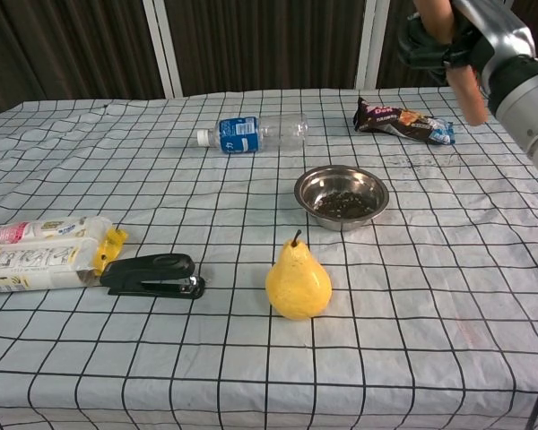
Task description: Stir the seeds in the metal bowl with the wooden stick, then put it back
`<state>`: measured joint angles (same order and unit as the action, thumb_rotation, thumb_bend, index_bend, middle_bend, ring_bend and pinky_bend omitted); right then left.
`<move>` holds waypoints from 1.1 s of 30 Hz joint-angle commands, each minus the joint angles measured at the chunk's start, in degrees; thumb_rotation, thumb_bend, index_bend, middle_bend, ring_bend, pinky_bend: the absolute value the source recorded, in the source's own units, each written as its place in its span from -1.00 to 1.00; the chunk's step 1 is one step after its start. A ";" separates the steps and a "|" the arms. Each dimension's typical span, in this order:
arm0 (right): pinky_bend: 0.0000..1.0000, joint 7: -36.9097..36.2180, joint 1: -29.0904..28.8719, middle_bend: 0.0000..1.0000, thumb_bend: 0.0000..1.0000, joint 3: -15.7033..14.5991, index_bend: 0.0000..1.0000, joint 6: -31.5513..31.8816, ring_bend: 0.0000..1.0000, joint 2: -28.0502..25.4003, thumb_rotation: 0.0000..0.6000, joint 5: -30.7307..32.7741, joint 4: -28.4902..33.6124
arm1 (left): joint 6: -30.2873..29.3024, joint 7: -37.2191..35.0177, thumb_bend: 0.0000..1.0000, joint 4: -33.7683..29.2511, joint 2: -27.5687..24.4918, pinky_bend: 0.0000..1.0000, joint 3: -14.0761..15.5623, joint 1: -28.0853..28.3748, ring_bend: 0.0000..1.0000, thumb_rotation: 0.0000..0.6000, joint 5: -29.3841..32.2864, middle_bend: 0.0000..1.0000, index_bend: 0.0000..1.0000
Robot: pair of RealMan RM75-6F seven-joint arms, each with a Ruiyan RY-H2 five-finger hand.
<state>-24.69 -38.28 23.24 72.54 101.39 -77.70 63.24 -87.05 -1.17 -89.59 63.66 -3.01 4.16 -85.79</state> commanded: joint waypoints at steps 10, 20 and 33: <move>0.87 14.88 5.22 1.00 0.19 -11.38 1.00 -9.35 0.95 2.74 1.00 2.33 -27.44 | 0.78 1.27 -0.20 -0.17 0.51 -0.96 0.18 0.44 -1.00 1.00 -0.11 -1.00 -1.00; 0.71 9.94 5.20 0.85 0.19 -13.07 0.87 -12.71 0.79 7.38 1.00 1.07 -34.01 | 1.19 0.80 -0.20 0.02 0.40 -0.96 0.36 0.61 -1.00 1.00 -0.24 -1.00 -1.00; 0.00 11.12 5.35 -0.21 -0.05 -13.93 -0.44 -13.34 -0.20 5.71 1.00 -0.31 -32.16 | 1.02 -0.01 -0.20 0.01 0.18 -0.96 0.62 0.57 -1.00 1.00 -0.81 -1.00 -1.00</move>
<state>-13.58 -33.15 9.44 58.71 107.52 -77.72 30.56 -86.01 -1.18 -89.61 63.84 -2.41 4.72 -86.56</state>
